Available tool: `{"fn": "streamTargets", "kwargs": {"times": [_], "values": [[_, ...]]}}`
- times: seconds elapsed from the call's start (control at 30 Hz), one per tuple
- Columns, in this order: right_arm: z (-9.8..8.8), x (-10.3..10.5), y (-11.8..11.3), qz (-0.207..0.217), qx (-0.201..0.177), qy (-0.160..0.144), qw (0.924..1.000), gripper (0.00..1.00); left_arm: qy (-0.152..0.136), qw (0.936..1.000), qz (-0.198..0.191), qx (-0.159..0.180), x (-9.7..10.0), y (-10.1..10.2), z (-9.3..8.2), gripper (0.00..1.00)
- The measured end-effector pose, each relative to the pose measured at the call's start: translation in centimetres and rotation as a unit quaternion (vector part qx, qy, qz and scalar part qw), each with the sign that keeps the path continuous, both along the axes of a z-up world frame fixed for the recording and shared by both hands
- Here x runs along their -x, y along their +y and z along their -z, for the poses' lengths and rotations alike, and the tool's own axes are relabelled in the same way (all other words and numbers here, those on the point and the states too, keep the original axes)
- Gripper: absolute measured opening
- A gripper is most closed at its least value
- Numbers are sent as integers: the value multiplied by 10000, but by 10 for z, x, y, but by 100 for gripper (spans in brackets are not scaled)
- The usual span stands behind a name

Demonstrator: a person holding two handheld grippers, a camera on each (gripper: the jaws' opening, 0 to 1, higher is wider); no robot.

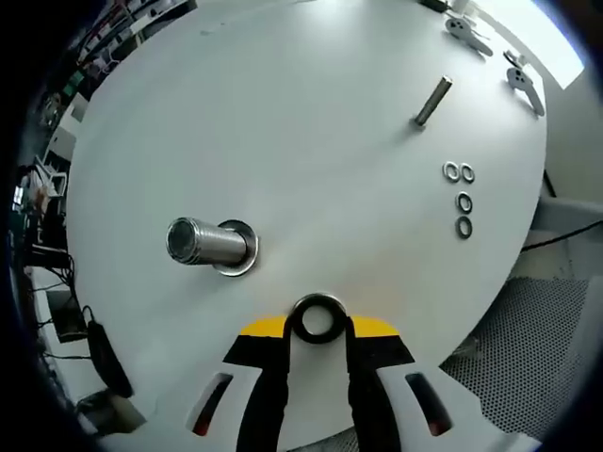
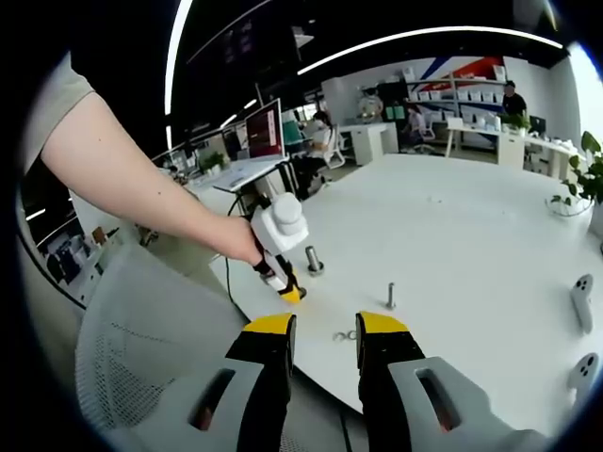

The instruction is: Place the washer onto the threaded stud by aligning its center hole with the stud, sliding it down to the base, and recovering from edge contact or off-axis alignment until the washer reaches the visible bottom stop.

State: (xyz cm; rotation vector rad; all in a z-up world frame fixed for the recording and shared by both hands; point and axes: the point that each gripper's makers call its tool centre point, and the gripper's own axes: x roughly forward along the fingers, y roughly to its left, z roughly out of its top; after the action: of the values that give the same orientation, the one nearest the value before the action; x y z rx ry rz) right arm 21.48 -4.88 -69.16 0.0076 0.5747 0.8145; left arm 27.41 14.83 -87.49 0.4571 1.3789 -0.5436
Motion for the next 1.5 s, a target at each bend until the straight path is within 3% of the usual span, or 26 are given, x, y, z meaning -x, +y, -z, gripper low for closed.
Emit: {"fn": "streamTargets", "kwargs": {"times": [0.17, 0.5, 0.87, 1.17, 1.37, 1.5], "values": [[0, 0, 0, 9, -24, 24, 10000, 28, 153, 9998, 34, -134, 11, 11, 1, 21], [1, 2, 2, -48, -18, 44, 10000, 28, 261, 9994, -1, -217, 8, 11, 2, 23], [-1, 1, 1, -21, -50, 24, 10000, 28, 184, 9994, -230, -186, 9, 8, 3, 25], [0, 1, 1, -26, -40, 21, 10000, 28, 235, 9988, -319, -291, 11, 7, 3, 22], [0, 1, 1, -30, -29, 10, 10000, 28, -118, 9991, -407, -12, 12, 9, 2, 20], [-1, 1, 1, -22, -34, 16, 10000, 28, -194, 9993, -316, -1, 15, 5, -1, 20]]}}
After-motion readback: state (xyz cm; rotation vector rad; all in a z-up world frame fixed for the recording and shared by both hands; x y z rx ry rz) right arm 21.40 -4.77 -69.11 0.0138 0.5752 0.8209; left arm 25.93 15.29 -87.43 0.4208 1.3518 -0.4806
